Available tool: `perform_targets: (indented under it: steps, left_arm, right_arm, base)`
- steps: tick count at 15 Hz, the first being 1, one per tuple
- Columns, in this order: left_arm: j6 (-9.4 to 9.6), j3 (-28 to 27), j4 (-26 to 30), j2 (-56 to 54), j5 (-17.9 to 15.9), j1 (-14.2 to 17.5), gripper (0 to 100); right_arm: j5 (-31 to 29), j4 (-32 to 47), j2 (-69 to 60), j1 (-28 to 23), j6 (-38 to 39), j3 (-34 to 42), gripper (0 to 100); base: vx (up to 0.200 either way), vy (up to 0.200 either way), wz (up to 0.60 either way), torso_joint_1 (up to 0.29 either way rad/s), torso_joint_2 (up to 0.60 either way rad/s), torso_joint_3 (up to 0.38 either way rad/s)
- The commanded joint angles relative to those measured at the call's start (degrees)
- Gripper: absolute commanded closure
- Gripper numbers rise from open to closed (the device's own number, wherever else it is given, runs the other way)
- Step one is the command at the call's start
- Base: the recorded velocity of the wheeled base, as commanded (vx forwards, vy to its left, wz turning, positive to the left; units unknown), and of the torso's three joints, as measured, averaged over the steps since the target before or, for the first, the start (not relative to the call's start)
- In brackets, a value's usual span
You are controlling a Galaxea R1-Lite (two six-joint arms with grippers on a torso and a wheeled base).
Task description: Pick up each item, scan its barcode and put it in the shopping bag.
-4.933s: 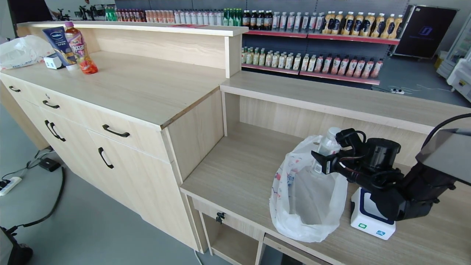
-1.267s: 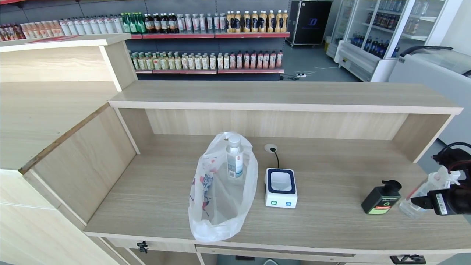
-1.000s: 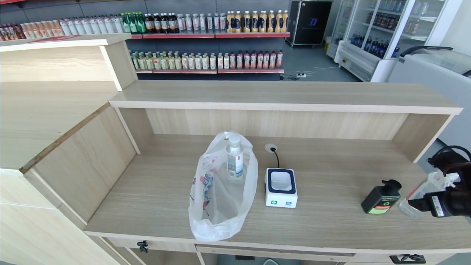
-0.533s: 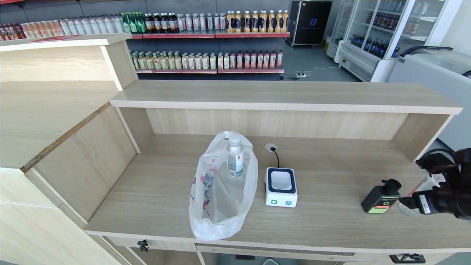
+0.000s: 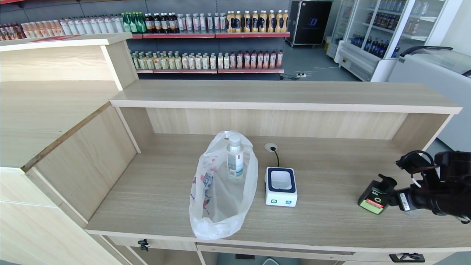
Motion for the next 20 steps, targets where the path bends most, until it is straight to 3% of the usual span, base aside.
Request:
perform_targets:
  steps: [1,8,11,19,20]
  left_arm:
    - [0.06,0.0,0.02,-0.02,0.04,0.02,0]
    - [-0.03,0.0,0.02,-0.02,0.04,0.02,0]
    - [0.06,0.0,0.02,-0.02,0.04,0.02,0]
    - [0.06,0.0,0.02,-0.02,0.04,0.02,0]
    - [-0.03,0.0,0.02,-0.02,0.04,0.02,0]
  right_arm:
    - [1.43,-0.8,2.81,0.54,-0.89,-0.1,0]
    - [2.48,-1.24,4.39,2.83,-1.33,-0.27,0]
    - [6.44,-3.17,6.06,2.92,-1.33,-0.71,0]
    - [6.88,-8.18,11.33,4.15,-1.42,-1.86,0]
    - [7.32,-8.45,11.51,4.41,-1.42,-1.94,100]
  base:
    - [0.0,0.0,0.0,0.0,0.0,0.0]
    - [0.0,0.0,0.0,0.0,0.0,0.0]
    - [0.0,0.0,0.0,0.0,0.0,0.0]
    - [0.0,0.0,0.0,0.0,0.0,0.0]
    - [0.0,0.0,0.0,0.0,0.0,0.0]
